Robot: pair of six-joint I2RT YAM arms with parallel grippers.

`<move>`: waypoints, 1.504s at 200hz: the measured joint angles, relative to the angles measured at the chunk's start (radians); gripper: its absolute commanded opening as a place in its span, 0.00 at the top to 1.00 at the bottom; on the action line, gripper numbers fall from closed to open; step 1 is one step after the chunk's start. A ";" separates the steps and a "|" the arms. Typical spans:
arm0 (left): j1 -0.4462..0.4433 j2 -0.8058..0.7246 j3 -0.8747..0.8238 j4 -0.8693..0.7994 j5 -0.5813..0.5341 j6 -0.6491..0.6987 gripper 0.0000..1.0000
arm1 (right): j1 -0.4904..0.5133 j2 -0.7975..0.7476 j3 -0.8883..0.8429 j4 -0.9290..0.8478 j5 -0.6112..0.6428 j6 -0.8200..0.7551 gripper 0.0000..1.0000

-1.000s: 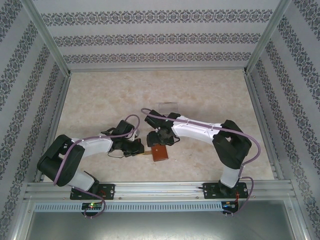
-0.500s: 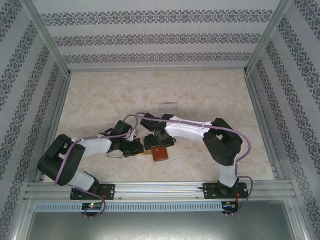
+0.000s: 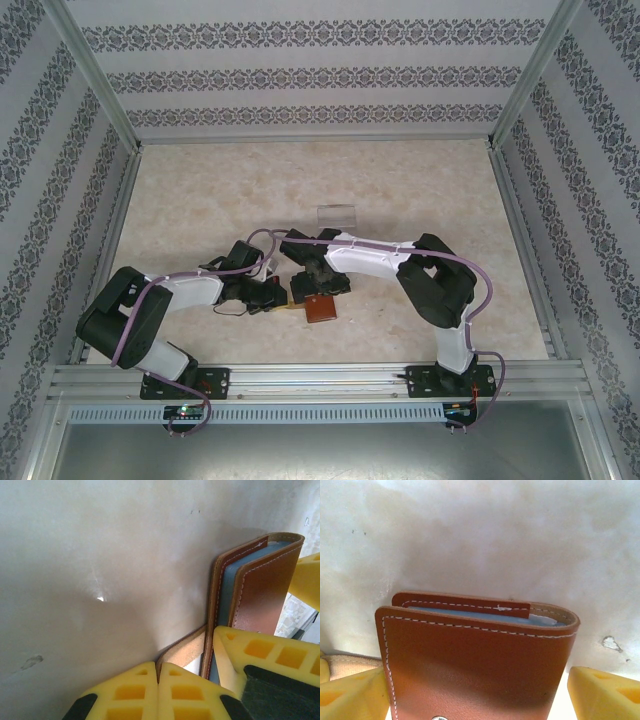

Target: Take the credit cards out of the card holder

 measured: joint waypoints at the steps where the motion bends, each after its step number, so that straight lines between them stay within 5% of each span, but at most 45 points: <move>1: 0.000 0.000 0.000 0.000 0.000 0.000 0.95 | 0.000 0.000 0.000 0.000 0.000 0.000 0.11; 241: 0.005 0.000 0.002 -0.014 0.006 0.014 0.95 | -0.024 -0.212 -0.077 -0.084 0.090 -0.003 0.19; 271: 0.005 0.000 0.008 -0.027 0.006 0.014 0.95 | -0.055 -0.259 -0.123 -0.083 0.093 -0.004 0.26; 301: 0.005 0.000 0.025 -0.045 0.005 0.016 0.95 | -0.087 -0.306 -0.168 -0.068 0.087 -0.017 0.44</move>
